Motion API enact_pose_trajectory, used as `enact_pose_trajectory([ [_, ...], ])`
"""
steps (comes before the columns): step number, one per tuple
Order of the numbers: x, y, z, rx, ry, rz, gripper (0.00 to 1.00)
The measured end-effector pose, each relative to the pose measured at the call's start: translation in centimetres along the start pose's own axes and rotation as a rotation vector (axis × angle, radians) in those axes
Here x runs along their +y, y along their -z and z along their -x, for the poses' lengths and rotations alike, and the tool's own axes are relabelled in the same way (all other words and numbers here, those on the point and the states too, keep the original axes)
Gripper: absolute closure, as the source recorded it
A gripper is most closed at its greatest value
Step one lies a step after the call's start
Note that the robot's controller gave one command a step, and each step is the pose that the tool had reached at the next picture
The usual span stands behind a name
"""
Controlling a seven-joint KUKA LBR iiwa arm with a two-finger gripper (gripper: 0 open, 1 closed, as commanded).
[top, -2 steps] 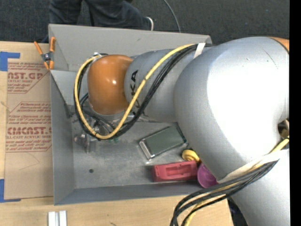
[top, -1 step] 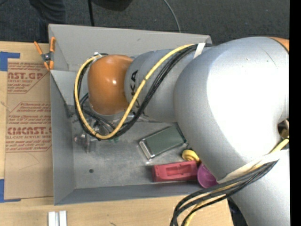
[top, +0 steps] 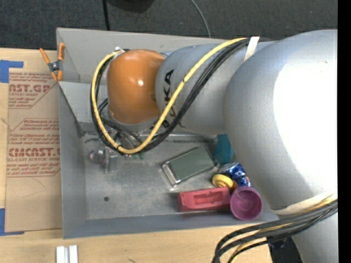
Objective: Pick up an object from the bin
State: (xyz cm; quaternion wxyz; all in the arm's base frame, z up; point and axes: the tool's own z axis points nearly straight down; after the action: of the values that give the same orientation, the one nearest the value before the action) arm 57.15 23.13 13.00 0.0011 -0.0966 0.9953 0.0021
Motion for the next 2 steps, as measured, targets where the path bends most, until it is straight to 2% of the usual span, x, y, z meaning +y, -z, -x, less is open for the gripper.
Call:
enact_pose_trajectory([
  [1,0.2,3.9,0.9,-0.013,-0.008,0.003,1.00],
  [2,1.3,1.5,0.6,-0.004,0.000,0.002,1.00],
])
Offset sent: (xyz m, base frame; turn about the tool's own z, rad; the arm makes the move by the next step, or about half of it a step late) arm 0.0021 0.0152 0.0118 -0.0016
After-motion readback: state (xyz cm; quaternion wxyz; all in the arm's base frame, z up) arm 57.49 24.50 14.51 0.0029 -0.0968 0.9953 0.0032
